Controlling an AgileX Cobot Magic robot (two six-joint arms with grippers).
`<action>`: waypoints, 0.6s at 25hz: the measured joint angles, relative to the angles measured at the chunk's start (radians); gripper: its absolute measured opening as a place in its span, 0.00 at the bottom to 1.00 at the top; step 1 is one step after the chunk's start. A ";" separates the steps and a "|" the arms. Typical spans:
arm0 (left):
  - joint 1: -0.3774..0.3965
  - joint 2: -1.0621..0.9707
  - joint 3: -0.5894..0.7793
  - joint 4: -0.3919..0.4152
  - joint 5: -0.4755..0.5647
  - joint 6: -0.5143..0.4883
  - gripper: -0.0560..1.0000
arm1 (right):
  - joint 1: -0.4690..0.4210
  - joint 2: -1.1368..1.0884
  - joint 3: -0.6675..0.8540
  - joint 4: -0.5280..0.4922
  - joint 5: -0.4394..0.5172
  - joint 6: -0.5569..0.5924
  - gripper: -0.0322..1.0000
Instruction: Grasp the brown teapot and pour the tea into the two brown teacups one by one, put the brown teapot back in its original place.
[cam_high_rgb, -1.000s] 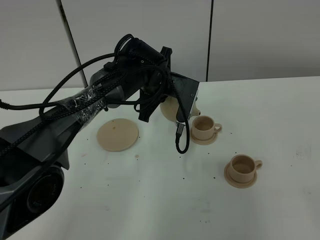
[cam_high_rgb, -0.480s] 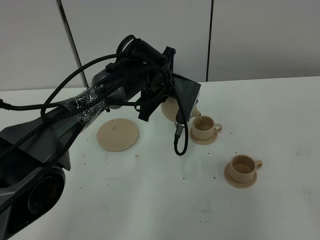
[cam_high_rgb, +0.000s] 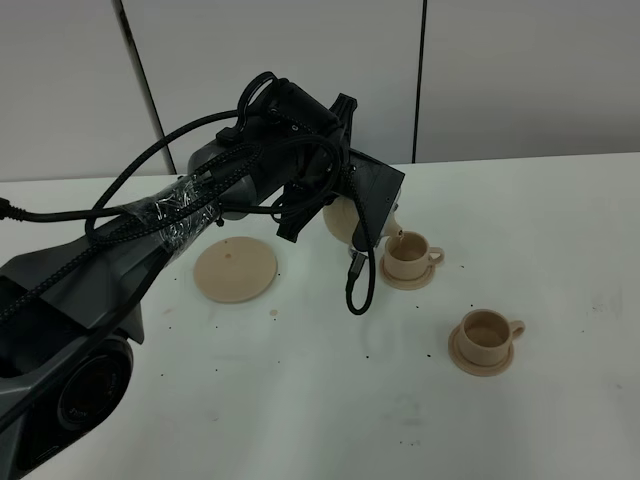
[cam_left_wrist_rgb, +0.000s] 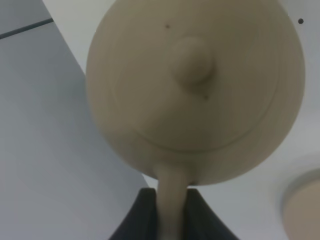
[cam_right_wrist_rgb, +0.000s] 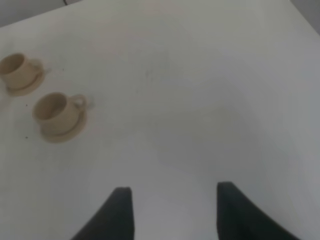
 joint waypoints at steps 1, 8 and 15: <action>-0.001 0.000 0.000 0.003 0.000 0.000 0.21 | 0.000 0.000 0.000 0.000 0.000 0.000 0.40; -0.004 0.000 0.000 0.012 -0.006 0.002 0.21 | 0.000 0.000 0.000 0.000 0.000 0.001 0.40; -0.009 0.000 0.000 0.041 -0.007 0.004 0.21 | 0.000 0.000 0.000 0.000 0.000 0.001 0.40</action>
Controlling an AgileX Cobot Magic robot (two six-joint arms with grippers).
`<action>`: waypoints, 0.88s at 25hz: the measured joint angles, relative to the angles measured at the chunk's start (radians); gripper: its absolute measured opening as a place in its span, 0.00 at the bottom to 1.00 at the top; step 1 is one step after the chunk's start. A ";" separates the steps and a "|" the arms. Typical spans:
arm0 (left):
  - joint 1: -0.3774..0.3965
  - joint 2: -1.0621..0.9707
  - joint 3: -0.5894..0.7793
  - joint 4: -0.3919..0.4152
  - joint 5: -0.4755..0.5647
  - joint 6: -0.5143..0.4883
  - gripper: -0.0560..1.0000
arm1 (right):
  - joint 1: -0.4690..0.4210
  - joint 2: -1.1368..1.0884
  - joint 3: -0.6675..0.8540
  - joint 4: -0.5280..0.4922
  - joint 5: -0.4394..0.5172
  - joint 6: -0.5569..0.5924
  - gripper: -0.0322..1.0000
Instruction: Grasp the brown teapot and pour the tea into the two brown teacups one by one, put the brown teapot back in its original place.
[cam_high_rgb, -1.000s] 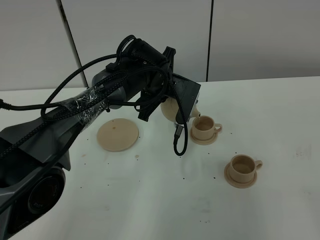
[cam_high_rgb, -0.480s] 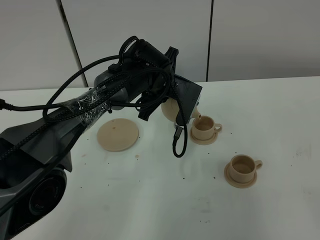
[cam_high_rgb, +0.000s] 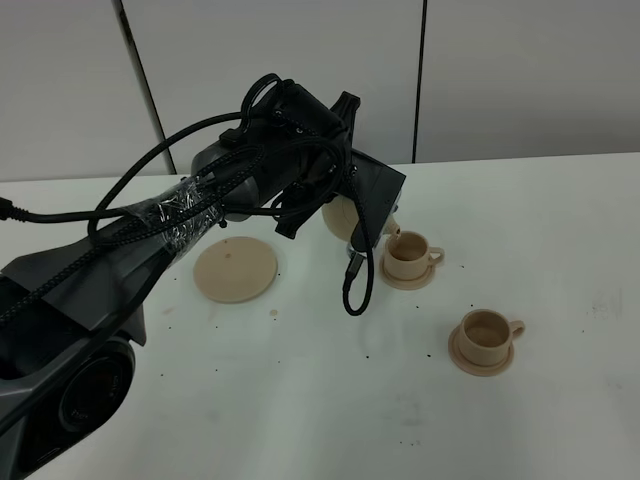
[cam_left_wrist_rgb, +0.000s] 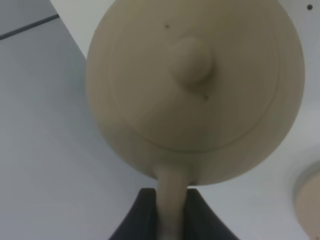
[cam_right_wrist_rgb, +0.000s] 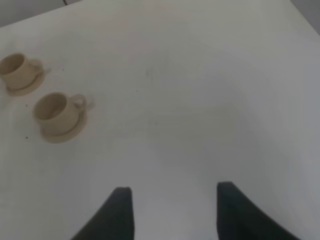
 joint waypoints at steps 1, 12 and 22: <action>0.000 0.000 0.000 0.005 0.000 0.001 0.21 | 0.000 0.000 0.000 0.000 0.000 0.000 0.40; -0.023 0.002 0.000 0.037 -0.014 0.003 0.21 | 0.000 0.000 0.000 0.000 0.000 -0.001 0.40; -0.031 0.002 0.000 0.049 -0.016 0.003 0.21 | 0.000 0.000 0.000 0.000 0.000 -0.001 0.40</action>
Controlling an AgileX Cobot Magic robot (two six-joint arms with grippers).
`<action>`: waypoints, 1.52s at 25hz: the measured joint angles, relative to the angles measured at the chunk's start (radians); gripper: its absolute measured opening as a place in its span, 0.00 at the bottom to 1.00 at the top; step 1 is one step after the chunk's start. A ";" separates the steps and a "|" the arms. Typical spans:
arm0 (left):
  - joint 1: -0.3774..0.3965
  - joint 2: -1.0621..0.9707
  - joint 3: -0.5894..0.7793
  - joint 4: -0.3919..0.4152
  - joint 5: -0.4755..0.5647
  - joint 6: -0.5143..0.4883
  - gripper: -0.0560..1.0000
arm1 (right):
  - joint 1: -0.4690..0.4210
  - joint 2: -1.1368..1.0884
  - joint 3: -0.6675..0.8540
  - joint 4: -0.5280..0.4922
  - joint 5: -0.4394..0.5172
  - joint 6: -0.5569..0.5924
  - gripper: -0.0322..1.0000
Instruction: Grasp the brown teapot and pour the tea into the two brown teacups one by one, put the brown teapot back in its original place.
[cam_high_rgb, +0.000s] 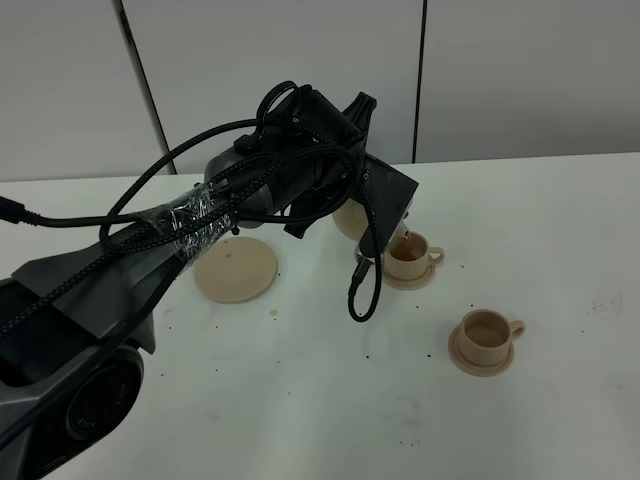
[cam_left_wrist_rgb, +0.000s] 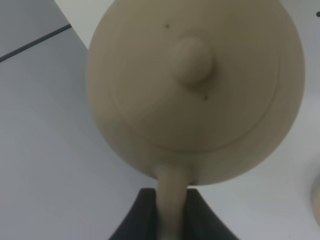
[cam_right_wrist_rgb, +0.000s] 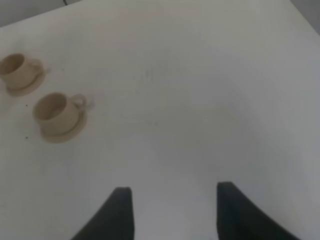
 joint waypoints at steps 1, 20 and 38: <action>0.000 0.000 0.000 0.007 0.000 0.000 0.21 | 0.000 0.000 0.000 0.000 0.000 0.001 0.40; 0.000 0.000 0.000 0.044 0.001 0.004 0.21 | 0.000 0.000 0.000 0.000 0.000 0.001 0.40; 0.000 0.000 0.000 0.045 0.000 0.025 0.21 | 0.000 0.000 0.000 0.000 0.000 0.000 0.40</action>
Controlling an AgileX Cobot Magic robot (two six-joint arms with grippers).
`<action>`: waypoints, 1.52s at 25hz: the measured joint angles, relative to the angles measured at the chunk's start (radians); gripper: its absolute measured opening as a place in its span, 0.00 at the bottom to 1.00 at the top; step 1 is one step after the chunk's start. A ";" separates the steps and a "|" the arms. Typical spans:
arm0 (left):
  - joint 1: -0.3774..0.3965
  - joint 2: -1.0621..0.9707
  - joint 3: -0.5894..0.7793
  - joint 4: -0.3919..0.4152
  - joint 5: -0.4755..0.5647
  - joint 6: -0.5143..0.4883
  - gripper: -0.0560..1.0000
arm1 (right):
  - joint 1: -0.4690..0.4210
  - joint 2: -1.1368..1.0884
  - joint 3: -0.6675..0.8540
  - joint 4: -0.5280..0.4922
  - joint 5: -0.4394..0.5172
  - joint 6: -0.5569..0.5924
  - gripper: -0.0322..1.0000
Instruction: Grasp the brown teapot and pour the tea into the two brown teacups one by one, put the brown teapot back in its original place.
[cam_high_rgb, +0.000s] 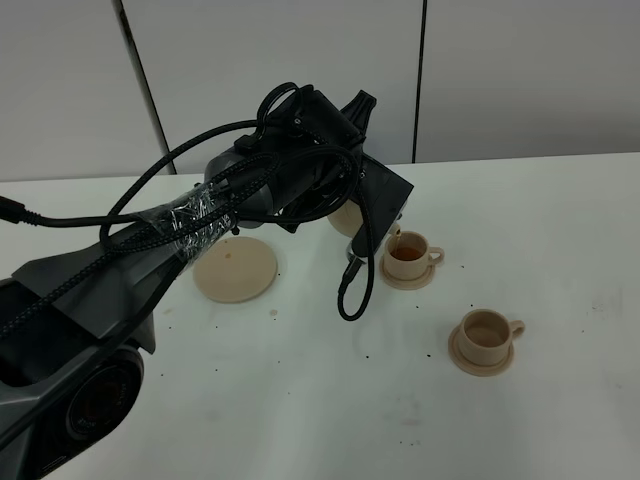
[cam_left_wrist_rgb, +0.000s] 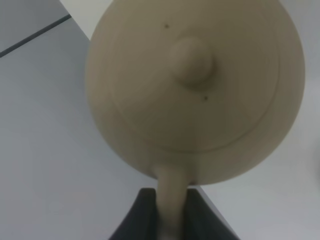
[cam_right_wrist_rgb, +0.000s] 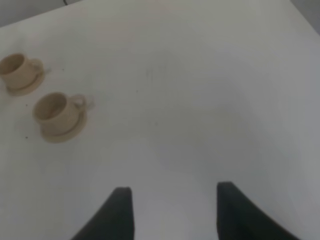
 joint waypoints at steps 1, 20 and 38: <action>0.000 0.000 0.000 0.000 0.000 0.000 0.21 | 0.000 0.000 0.000 0.000 0.000 0.000 0.40; -0.002 0.000 0.000 0.025 -0.008 0.018 0.21 | 0.000 0.000 0.000 0.000 0.000 0.000 0.40; -0.008 0.001 0.000 0.050 -0.024 0.018 0.21 | 0.000 0.000 0.000 0.000 0.000 0.000 0.40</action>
